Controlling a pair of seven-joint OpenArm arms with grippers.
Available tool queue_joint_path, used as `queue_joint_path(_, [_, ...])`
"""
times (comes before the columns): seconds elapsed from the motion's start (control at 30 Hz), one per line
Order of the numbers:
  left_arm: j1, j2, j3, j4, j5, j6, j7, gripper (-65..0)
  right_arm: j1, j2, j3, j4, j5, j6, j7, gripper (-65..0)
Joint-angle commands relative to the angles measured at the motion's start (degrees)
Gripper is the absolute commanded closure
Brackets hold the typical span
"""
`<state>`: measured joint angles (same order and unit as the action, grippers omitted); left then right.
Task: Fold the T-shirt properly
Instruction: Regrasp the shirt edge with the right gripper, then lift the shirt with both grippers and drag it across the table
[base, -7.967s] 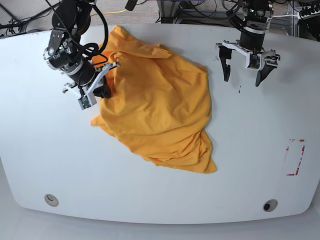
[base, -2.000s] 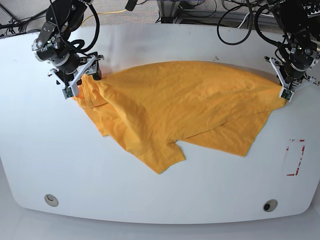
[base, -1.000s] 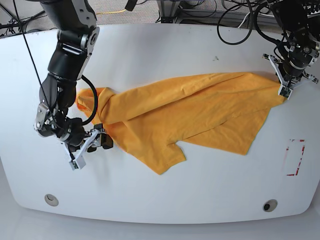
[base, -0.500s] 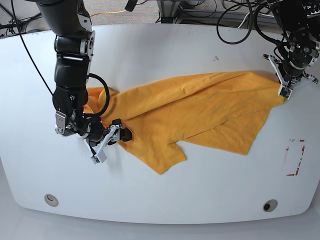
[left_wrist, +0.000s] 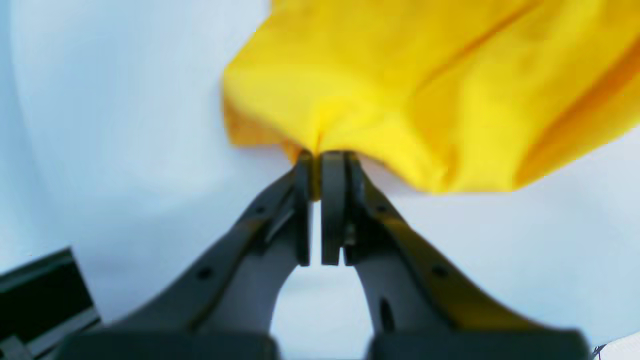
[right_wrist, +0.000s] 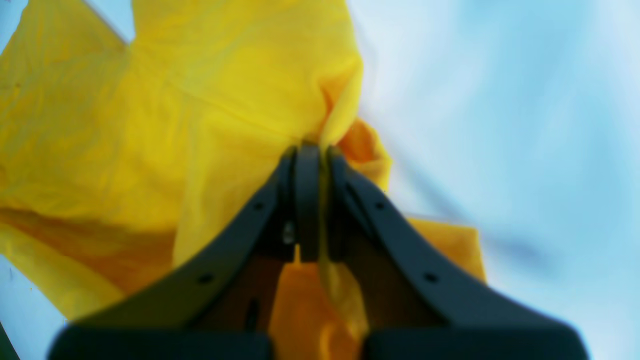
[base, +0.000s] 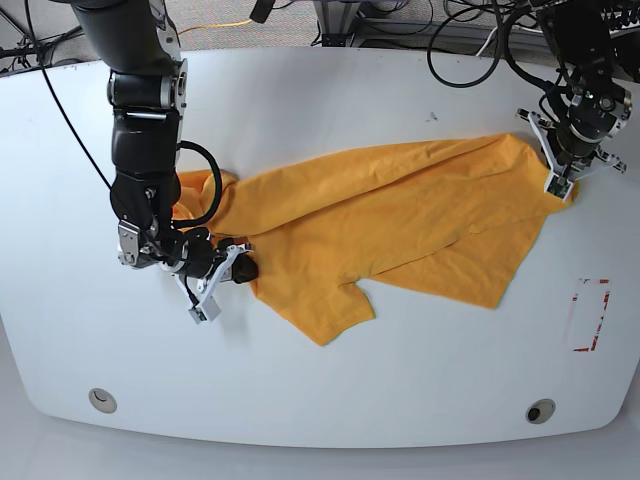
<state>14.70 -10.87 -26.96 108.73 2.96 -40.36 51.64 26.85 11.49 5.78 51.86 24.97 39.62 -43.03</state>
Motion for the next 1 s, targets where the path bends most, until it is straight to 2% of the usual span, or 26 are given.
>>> queue_joint_path(0.0, [-0.4,-0.9,0.0,1.3,-0.2,0.4,-0.5,0.0,1.6,2.1,0.6,7.2,1.3,0.4,-2.7,0.0])
queue_joint_path(0.13, [-3.6,-0.7,-0.2,1.4,-0.2,0.4,-0.5,0.0,1.0,3.3,1.3,16.8,0.9,0.4,-7.0,0.0])
queue_joint_path(0.3, [-7.6,-0.9,-0.2,1.8,-0.2,0.4,-0.4,0.0,3.0,4.3,2.8,23.1,0.8,0.4,-11.0,0.0])
queue_joint_path(0.4, [-10.9,-0.9,0.0,2.1,-0.2,0.4,-0.4,0.0,5.6,5.9,2.8,23.8,0.8,0.4,-13.0,0.0])
queue_joint_path(0.57, [-19.0,-0.6,0.2,2.1,-0.1,0.4,-0.3,0.0,12.0,6.3,2.7,23.7,0.8,0.4,-14.3,0.0])
queue_joint_path(0.97, [-39.1,-2.4,6.2,1.7,0.0,0.4,-0.3,0.0,30.8,9.5,2.2,22.2,0.9,0.4,-20.1,0.0])
